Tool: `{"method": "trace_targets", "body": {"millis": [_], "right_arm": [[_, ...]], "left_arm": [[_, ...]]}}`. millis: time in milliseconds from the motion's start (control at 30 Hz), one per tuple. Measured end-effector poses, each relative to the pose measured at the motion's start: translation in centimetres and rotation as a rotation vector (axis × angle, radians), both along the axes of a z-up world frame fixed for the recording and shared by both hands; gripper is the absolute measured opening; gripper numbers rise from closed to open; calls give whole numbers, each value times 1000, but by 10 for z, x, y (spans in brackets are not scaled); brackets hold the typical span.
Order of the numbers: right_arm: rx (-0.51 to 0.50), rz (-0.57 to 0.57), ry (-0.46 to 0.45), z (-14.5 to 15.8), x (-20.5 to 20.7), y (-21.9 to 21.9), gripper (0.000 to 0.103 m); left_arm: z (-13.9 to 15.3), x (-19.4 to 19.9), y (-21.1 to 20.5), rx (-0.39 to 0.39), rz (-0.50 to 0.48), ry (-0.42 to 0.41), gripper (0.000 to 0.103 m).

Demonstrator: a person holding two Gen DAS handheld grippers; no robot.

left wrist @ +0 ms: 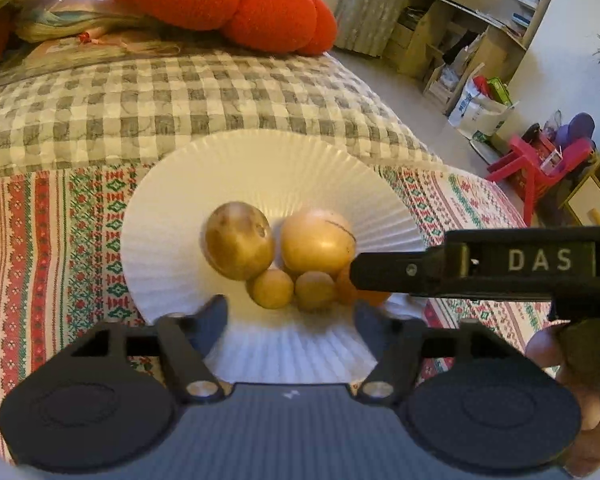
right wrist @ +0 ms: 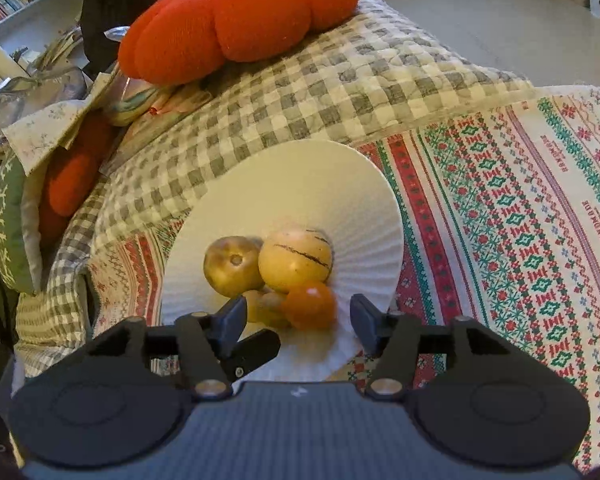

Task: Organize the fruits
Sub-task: 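Lower the tangerine onto the plate and open the right tool while the left tool opens above the plate, then withdraw both tools from the plate back toward the fruit pile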

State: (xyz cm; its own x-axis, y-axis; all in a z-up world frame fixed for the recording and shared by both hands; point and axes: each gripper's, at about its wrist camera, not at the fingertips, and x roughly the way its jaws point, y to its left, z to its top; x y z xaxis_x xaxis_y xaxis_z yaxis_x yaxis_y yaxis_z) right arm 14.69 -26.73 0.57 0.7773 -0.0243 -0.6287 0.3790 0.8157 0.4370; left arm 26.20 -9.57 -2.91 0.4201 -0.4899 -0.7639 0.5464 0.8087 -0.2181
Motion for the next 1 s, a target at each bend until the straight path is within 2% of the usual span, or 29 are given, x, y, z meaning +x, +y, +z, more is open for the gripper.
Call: {"method": "trace_targets", "body": {"millis": [33,133,633,1000], "right_arm": [[-6,0,0,2,-1,0,57],[-12,-9,-13,10,-7,-1,63],[-12,-27,-21,25,-31,-2,68],[-9,-14,-13,25,-48,5,74]], "left_arm": [[2,0,1,-4,2,4,63],[5,1,4,-12,14,19,65],[26,-5,24,-64,72,63,71],[45,-23,45,-45,56,39,76]]}}
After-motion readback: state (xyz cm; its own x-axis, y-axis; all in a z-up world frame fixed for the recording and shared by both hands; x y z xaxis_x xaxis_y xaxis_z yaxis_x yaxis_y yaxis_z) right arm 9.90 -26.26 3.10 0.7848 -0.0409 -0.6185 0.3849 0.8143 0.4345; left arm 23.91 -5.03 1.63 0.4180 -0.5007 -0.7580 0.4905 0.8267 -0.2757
